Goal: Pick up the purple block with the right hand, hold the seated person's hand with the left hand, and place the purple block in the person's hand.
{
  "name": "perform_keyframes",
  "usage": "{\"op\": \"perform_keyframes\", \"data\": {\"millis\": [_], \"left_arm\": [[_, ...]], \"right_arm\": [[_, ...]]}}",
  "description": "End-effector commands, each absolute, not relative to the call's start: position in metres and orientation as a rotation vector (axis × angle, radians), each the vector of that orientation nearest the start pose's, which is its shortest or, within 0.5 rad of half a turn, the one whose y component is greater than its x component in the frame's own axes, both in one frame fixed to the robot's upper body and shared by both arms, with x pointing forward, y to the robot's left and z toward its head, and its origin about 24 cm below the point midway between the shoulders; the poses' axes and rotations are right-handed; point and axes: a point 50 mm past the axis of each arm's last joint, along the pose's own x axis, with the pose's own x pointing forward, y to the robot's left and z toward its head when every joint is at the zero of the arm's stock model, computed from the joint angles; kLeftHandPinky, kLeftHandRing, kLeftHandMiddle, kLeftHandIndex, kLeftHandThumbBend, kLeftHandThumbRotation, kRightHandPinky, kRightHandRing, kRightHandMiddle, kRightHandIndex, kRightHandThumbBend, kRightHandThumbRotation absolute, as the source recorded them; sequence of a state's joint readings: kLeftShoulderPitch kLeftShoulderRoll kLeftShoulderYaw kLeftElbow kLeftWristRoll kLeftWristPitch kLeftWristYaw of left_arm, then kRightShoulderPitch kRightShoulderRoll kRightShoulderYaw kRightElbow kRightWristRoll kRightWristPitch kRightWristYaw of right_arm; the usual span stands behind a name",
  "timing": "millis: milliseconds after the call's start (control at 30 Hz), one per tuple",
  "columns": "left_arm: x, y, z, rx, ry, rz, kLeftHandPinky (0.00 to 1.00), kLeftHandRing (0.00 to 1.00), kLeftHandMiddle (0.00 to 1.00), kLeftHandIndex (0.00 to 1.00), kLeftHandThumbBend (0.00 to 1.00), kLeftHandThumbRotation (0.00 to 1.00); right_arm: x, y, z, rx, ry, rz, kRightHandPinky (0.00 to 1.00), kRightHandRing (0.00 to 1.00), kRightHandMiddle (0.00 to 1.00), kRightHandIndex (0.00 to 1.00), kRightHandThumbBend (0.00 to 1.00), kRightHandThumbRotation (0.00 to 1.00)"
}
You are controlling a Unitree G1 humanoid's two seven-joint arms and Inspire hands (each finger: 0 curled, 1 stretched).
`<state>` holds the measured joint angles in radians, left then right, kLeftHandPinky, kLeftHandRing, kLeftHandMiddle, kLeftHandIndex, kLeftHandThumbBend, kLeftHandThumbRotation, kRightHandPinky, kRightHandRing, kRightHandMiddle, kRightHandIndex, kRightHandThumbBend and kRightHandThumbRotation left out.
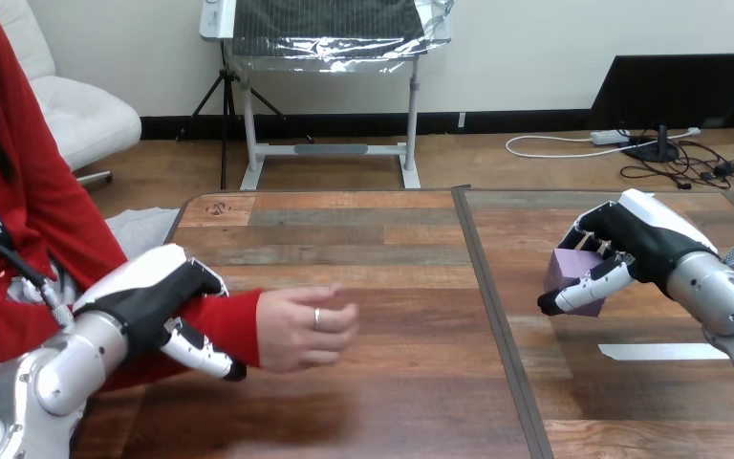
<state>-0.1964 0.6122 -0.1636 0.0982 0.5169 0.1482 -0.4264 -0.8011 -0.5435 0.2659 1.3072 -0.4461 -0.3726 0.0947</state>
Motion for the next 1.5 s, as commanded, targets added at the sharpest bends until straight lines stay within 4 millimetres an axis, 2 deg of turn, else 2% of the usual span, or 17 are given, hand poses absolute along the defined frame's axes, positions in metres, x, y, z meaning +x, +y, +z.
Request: {"op": "perform_keyframes", "data": {"millis": [0, 800, 1467], "left_arm": [[0.302, 0.219, 0.126, 1.151, 0.051, -0.311, 0.25, 0.33, 0.40, 0.43, 0.73, 0.00], [0.310, 0.211, 0.147, 1.126, -0.019, -0.287, 0.25, 0.32, 0.41, 0.44, 0.70, 0.00], [0.317, 0.200, 0.141, 1.083, -0.042, -0.299, 0.20, 0.27, 0.36, 0.42, 0.70, 0.00]], "right_arm": [[0.378, -0.247, 0.089, -1.009, 0.142, 0.187, 0.43, 0.45, 0.50, 0.51, 0.81, 0.00], [0.380, -0.234, 0.093, -0.979, 0.066, 0.227, 0.40, 0.43, 0.48, 0.48, 0.83, 0.00], [0.382, -0.224, 0.095, -0.967, 0.029, 0.249, 0.40, 0.43, 0.47, 0.47, 0.84, 0.00]]}}
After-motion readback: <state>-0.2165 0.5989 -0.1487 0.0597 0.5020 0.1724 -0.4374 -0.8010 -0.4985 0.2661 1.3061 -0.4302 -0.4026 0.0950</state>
